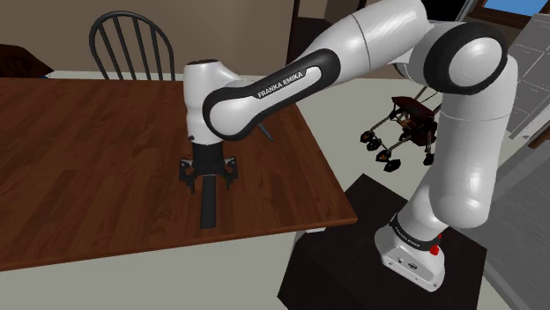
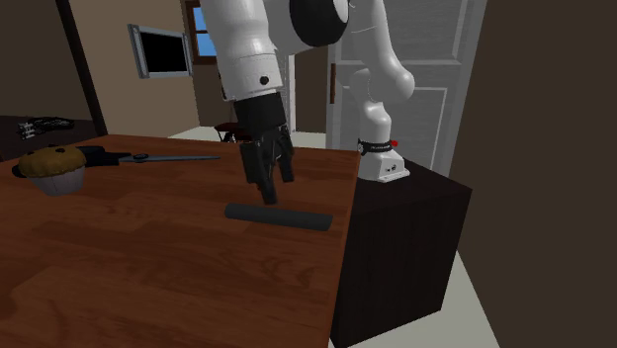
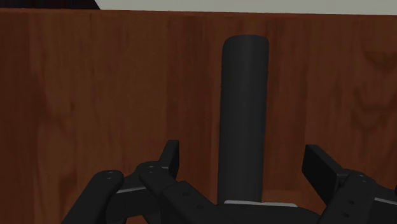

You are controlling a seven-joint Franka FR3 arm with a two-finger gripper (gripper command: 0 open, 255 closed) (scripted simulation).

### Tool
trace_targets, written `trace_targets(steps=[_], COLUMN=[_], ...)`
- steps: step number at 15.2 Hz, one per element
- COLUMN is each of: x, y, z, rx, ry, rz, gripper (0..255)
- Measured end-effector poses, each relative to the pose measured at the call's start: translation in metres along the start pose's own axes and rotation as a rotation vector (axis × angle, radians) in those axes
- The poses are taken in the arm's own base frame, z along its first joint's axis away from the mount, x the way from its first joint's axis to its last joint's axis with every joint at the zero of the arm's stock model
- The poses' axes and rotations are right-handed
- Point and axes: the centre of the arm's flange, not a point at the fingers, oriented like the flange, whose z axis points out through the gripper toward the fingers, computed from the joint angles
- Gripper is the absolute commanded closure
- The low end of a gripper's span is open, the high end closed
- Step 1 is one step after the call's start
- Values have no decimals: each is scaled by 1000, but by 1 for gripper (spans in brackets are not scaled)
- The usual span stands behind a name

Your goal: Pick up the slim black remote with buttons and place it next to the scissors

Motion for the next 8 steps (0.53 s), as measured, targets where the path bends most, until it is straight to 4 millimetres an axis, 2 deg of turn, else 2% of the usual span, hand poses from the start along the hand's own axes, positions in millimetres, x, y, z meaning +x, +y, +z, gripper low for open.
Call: trace_targets(steps=[2,8], x=[1,2], y=[-7,-8], z=[8,38], rx=[1,0], ry=[-2,-3], rz=[7,9], gripper=[0,0])
